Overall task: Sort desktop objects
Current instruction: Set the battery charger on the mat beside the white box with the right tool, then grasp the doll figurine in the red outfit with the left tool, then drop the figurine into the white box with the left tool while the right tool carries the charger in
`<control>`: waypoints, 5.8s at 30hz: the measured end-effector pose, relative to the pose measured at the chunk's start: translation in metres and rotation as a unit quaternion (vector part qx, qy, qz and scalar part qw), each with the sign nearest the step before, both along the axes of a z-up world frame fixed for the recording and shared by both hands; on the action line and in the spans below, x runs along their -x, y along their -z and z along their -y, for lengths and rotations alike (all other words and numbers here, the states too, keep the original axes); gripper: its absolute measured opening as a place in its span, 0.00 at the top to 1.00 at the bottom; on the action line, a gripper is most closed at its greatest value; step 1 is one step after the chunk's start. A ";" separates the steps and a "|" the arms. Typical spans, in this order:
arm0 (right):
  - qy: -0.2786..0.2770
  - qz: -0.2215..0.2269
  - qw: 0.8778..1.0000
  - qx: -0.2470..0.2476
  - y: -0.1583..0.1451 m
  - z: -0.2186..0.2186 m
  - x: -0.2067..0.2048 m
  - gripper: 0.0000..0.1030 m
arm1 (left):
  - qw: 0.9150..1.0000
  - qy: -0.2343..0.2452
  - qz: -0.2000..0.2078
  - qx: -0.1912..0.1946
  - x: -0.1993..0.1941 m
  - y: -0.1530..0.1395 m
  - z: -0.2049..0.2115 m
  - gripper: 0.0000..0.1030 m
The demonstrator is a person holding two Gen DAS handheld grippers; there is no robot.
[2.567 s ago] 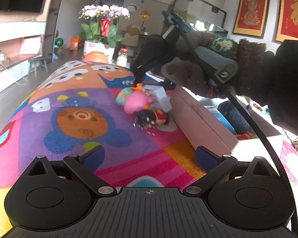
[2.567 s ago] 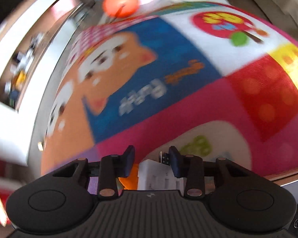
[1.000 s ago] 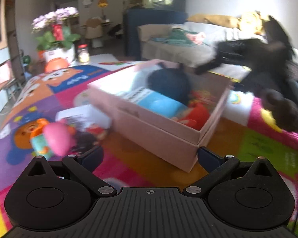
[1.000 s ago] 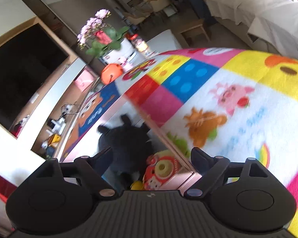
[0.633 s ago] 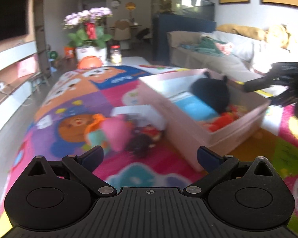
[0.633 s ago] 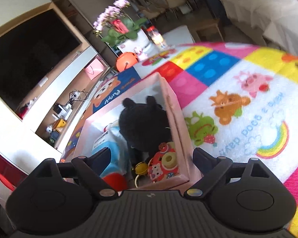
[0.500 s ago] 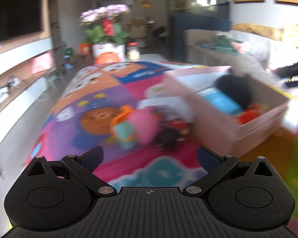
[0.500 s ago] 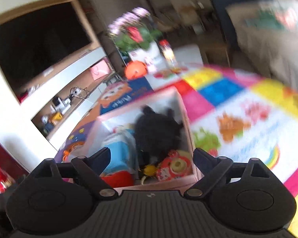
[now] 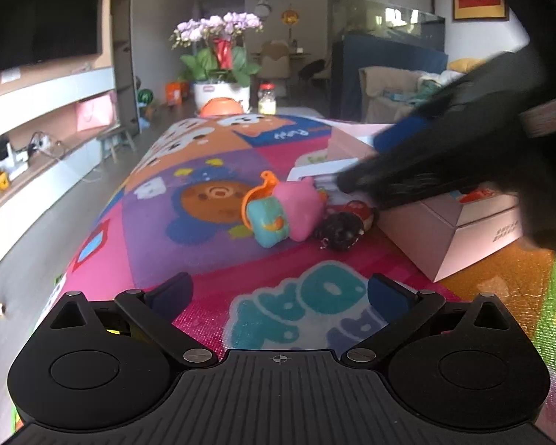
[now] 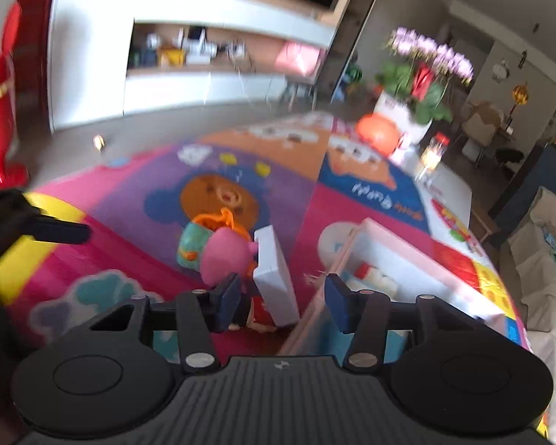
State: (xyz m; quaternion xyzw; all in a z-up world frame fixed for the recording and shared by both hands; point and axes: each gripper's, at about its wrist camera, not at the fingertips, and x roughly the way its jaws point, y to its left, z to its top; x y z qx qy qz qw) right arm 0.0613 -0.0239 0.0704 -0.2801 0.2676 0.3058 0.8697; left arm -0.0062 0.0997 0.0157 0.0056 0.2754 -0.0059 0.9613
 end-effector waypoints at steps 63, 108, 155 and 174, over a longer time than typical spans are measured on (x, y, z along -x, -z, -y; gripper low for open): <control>0.175 -0.081 0.976 -0.106 0.054 0.162 0.064 0.02 | 0.988 0.122 -0.097 -0.018 0.032 0.009 0.061 0.00; 0.251 0.021 0.966 -0.053 0.053 0.155 0.063 0.00 | 0.991 0.111 -0.047 -0.053 0.020 0.009 0.055 0.00; 0.129 -0.002 0.973 -0.193 -0.055 0.231 0.129 0.12 | 0.944 0.236 0.156 -0.169 -0.066 -0.109 0.149 0.09; 0.194 -0.076 0.954 -0.217 -0.040 0.163 -0.005 0.12 | 0.995 0.091 0.005 -0.027 0.011 -0.014 0.023 0.03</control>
